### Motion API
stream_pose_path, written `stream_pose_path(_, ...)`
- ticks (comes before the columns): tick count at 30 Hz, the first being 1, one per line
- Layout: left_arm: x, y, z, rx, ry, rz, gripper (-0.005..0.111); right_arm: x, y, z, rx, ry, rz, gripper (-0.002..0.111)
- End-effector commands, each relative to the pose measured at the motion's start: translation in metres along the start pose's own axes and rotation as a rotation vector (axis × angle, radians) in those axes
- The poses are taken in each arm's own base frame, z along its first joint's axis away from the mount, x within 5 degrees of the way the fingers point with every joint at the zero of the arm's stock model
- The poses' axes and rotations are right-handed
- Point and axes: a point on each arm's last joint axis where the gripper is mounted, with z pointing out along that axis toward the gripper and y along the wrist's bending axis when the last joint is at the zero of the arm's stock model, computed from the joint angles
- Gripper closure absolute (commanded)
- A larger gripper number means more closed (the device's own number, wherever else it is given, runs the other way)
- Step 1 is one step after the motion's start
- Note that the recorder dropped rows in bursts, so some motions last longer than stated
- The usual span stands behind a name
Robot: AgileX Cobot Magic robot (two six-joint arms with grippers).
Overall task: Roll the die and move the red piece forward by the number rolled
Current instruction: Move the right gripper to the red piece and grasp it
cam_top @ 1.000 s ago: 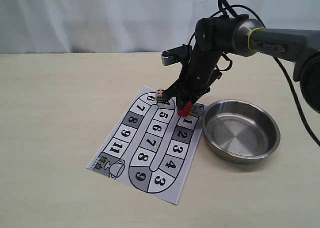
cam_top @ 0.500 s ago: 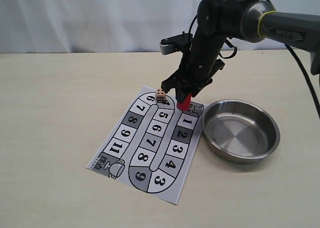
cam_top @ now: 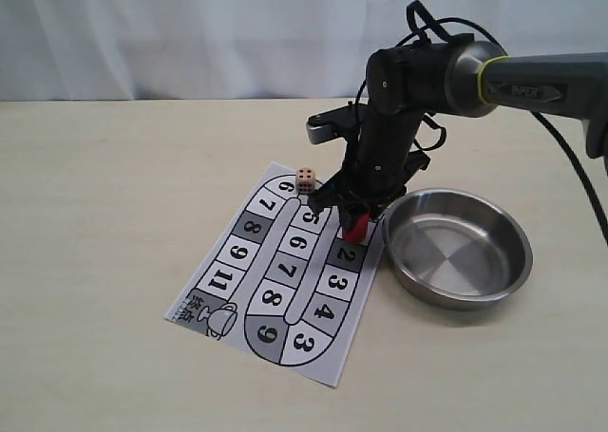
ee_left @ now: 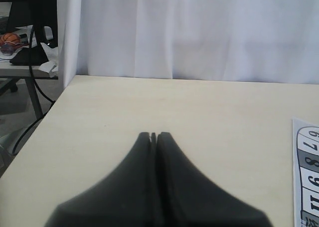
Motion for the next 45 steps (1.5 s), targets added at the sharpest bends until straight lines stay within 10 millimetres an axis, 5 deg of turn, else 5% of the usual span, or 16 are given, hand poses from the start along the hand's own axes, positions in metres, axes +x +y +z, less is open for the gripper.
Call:
stream_pose_path(1, 0.0, 0.0, 0.0, 0.001, -0.005, -0.006, 0.107, 0.001, -0.002, 0.002, 0.004, -0.012, 0.006, 0.104)
stream_pose_path(19, 0.0, 0.0, 0.0, 0.001, -0.005, -0.006, 0.107, -0.003, 0.016, -0.053, -0.087, -0.151, -0.005, 0.104)
stream_pose_path(25, 0.0, 0.0, 0.0, 0.001, -0.008, -0.006, 0.107, -0.001, 0.028, -0.046, -0.075, -0.107, -0.048, 0.104)
stream_pose_path(39, 0.0, 0.0, 0.0, 0.001, -0.011, -0.004, 0.107, 0.013, 0.023, 0.012, -0.029, 0.073, 0.003, 0.104)
stream_pose_path(45, 0.0, 0.0, 0.0, 0.001, -0.011, -0.006, 0.107, 0.013, 0.021, 0.006, -0.005, 0.052, -0.018, 0.104)
